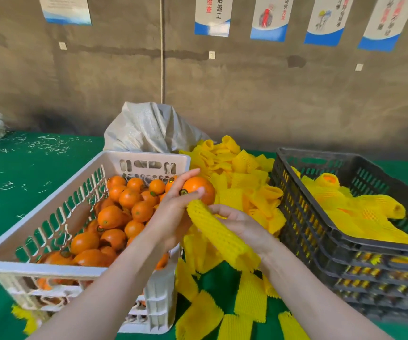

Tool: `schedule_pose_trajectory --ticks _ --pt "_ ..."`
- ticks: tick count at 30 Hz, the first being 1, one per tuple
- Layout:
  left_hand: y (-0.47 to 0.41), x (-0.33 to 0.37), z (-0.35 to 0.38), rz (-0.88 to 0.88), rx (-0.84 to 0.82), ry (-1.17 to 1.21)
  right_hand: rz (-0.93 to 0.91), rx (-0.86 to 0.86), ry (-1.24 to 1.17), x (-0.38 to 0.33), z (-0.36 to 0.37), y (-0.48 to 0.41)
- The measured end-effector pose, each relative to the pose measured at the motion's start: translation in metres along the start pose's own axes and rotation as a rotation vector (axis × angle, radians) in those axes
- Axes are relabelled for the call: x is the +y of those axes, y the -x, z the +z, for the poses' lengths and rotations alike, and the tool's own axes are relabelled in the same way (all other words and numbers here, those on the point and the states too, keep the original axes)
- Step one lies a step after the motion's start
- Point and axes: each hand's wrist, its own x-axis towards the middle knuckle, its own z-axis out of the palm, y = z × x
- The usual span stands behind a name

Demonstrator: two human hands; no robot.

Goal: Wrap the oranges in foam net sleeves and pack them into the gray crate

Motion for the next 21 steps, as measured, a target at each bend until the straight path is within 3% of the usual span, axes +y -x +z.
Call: schedule_pose_trajectory --ticks 3,9,13,21 --pt "-0.003 -0.012 0.02 -0.022 0.052 0.069 -0.025 0.106 0.011 -0.002 -0.014 0.008" --pt "-0.006 -0.036 0.041 0.095 0.121 -0.088 -0.1 0.245 0.015 0.003 -0.031 0.022" --pt "-0.011 -0.047 0.05 0.056 0.148 0.029 -0.079 0.245 0.093 -0.005 -0.041 0.032" --pt "-0.012 -0.06 0.066 0.177 0.273 -0.211 -0.098 0.299 0.052 -0.004 -0.043 0.037"
